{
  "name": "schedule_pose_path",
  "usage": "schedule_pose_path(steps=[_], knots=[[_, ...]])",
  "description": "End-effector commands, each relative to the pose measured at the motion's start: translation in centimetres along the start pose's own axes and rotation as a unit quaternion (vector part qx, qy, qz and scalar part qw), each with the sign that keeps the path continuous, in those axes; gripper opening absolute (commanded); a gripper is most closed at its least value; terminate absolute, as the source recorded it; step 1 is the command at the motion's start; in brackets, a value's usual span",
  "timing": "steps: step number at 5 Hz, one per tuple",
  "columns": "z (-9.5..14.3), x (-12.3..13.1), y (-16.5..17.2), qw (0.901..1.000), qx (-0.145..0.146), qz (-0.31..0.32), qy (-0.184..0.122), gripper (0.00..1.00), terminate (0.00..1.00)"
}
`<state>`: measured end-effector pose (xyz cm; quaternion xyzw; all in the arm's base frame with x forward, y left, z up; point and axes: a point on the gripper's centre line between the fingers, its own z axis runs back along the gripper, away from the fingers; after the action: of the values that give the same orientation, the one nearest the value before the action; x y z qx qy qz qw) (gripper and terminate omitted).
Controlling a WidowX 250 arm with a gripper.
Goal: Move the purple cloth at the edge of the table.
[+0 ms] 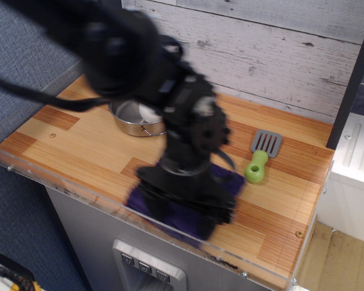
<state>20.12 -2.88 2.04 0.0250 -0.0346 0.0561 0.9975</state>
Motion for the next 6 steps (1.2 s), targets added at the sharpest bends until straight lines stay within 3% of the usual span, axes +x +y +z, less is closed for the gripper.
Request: schedule_pose_path(steps=[1, 2, 4, 6], knots=[[1.2, -1.5, 2.5, 0.9995, -0.013, 0.028, 0.001, 1.00, 0.00], [1.4, -1.6, 3.7, 0.9988, -0.029, 0.040, 0.005, 1.00, 0.00], [6.1, 1.4, 5.1, 0.9972, -0.016, 0.057, -0.044, 1.00, 0.00], [6.8, 2.7, 5.2, 0.9964, -0.022, 0.060, -0.055, 1.00, 0.00]])
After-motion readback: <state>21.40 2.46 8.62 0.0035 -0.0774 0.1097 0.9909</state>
